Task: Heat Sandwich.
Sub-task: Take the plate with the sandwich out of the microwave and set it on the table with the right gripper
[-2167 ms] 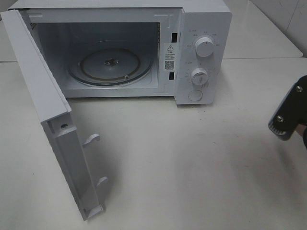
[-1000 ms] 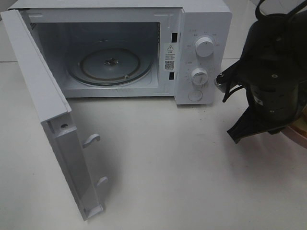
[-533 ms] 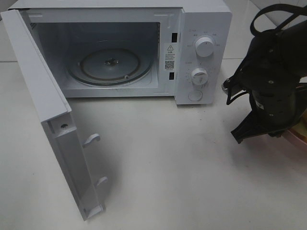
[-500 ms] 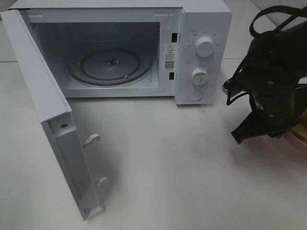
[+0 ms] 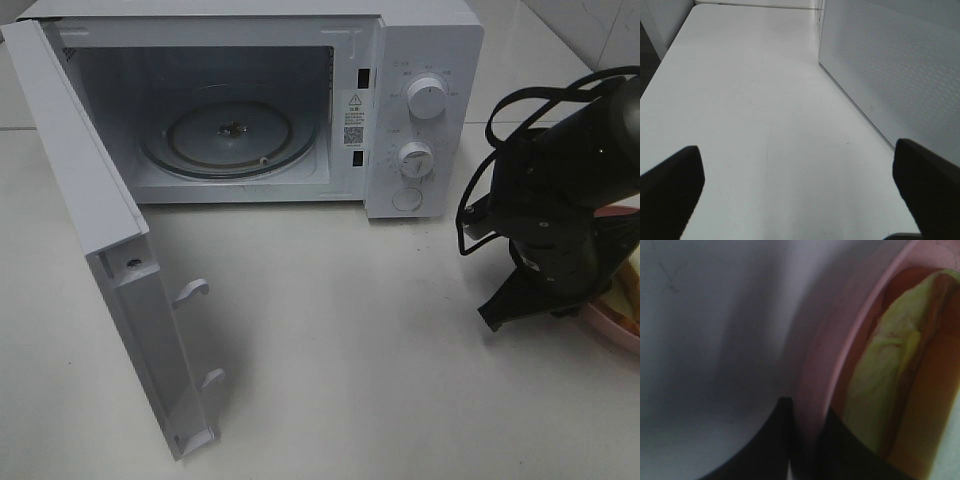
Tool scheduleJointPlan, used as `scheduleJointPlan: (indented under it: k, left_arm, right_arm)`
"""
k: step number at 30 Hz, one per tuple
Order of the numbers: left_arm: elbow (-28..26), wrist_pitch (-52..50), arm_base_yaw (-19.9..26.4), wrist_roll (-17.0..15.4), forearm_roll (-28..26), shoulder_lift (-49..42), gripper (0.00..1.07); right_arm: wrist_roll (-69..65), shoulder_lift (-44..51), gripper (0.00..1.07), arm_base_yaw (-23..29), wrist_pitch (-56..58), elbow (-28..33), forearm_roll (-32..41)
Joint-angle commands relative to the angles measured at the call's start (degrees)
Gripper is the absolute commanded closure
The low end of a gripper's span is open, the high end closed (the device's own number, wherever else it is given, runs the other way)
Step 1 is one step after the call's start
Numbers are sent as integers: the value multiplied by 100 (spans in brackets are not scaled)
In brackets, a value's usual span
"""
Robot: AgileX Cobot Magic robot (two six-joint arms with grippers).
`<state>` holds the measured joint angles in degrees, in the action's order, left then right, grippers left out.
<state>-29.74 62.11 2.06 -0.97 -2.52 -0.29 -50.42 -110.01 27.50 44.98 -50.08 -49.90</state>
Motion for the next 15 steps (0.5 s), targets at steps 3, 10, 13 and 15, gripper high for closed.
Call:
scheduleJointPlan:
  k: [3, 10, 13, 15]
  left_arm:
    - [11, -80, -6, 6, 6, -97, 9]
    - [11, -80, -6, 6, 6, -97, 9]
    - [11, -80, -6, 6, 6, -97, 9]
    - [11, -80, -6, 6, 6, -97, 9]
  right_arm:
    - [-407, -143, 103, -23, -132, 258, -321]
    - [-447, -487, 102, -23, -212, 361, -338]
    - [-487, -521, 101, -23, -218, 361, -327]
    - [-516, -521, 100, -23, -218, 361, -327]
